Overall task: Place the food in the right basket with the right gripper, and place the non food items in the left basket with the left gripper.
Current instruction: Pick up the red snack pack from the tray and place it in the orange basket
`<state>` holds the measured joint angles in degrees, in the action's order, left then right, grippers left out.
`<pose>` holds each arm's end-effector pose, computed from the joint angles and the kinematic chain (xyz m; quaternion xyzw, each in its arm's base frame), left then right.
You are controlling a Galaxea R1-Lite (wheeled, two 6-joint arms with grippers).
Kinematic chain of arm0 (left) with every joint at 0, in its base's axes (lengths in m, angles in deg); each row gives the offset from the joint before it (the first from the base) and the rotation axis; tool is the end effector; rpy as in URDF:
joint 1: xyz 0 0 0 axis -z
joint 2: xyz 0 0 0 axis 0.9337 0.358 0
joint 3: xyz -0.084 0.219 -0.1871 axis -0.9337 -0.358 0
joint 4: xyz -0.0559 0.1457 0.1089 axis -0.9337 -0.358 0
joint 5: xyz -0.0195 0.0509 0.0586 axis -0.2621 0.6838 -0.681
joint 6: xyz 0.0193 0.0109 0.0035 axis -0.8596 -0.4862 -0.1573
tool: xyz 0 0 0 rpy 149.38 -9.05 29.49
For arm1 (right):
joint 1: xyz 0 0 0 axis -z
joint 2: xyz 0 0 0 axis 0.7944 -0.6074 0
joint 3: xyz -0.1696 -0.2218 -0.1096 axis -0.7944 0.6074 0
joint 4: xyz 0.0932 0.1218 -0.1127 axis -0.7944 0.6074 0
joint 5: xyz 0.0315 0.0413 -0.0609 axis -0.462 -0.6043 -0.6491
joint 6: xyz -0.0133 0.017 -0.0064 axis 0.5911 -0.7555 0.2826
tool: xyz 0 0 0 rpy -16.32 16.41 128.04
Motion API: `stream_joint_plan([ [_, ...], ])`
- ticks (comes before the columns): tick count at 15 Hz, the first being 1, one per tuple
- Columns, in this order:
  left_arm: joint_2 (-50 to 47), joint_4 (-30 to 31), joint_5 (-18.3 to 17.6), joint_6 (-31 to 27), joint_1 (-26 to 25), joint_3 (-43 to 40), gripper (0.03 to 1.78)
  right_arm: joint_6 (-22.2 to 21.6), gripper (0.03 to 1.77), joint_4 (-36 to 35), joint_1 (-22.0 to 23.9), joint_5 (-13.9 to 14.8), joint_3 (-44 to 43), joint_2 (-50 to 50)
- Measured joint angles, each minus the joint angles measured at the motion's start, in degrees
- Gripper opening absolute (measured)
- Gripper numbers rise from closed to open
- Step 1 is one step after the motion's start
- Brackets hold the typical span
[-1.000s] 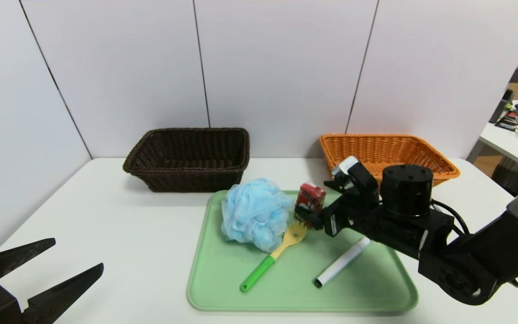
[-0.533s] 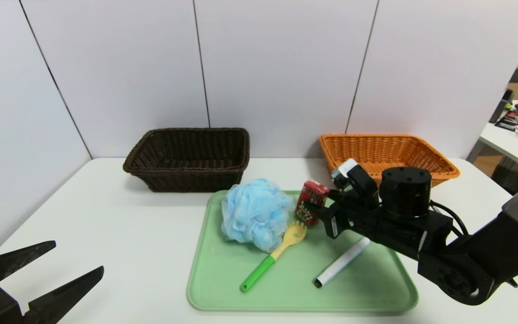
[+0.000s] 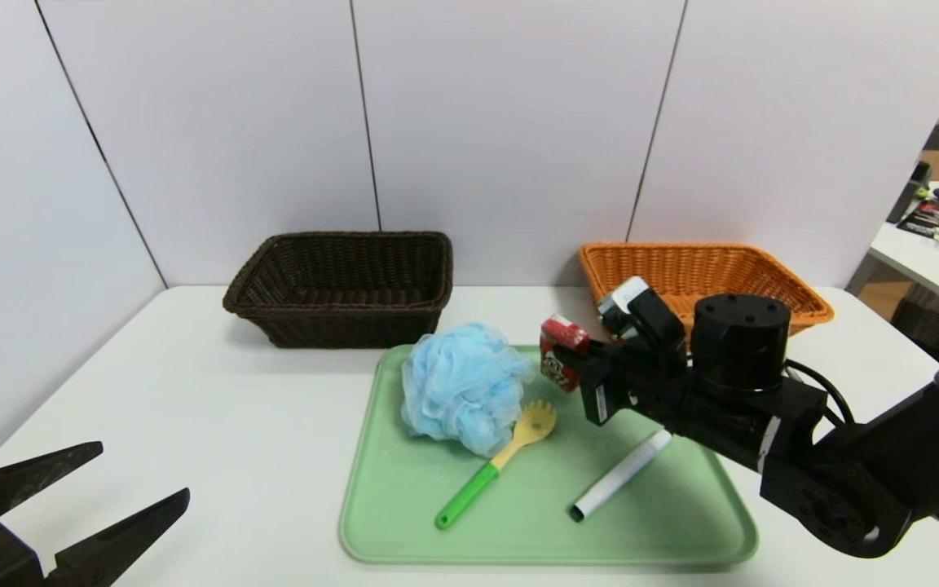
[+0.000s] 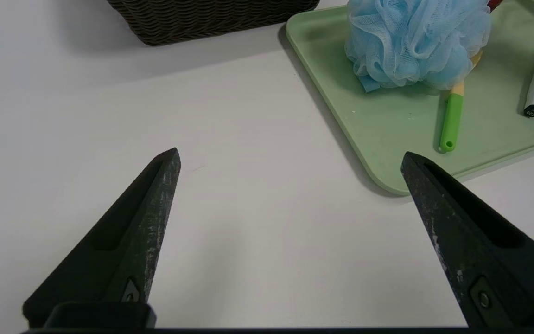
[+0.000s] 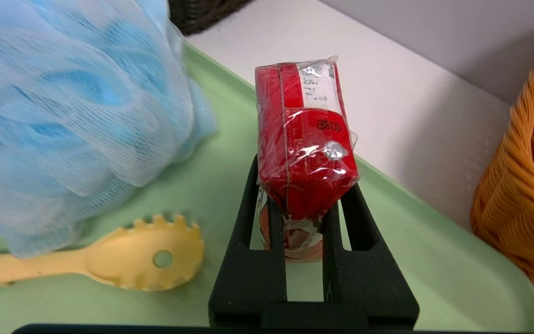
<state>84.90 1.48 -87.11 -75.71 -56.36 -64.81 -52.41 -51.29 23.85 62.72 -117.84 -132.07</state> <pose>0.0782 -0.0214 0.1747 -0.0075 0.1353 -0.1890 0.9726 0.2854 0.1590 0.1116 -0.1155 0.0769 0.3015 0.9433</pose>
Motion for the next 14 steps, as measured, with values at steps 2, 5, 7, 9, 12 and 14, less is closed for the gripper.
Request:
stream_joint_plan([
  [2,0.00,0.00,0.00,-0.02,0.00,-0.05,1.69,0.27,0.25,0.28,-1.32,1.95,-0.77,1.88],
  [5,0.11,0.00,0.00,-0.13,0.00,-0.02,1.69,1.82,0.25,2.71,-3.44,4.84,-3.72,5.90],
  [7,0.11,0.23,0.00,-0.13,0.00,-0.02,1.69,2.62,0.25,7.83,-3.80,6.38,-8.29,8.96],
  [9,0.11,0.23,0.00,-0.13,0.00,-0.07,1.69,3.02,0.25,14.40,-3.00,7.23,-13.91,11.58],
  [12,0.09,0.26,0.04,-0.16,0.00,-0.16,1.69,5.73,0.25,22.00,0.77,7.09,-20.03,13.64],
  [14,0.04,0.26,0.06,-0.13,0.00,-0.18,1.69,8.07,0.25,23.63,3.73,6.77,-23.06,13.46],
])
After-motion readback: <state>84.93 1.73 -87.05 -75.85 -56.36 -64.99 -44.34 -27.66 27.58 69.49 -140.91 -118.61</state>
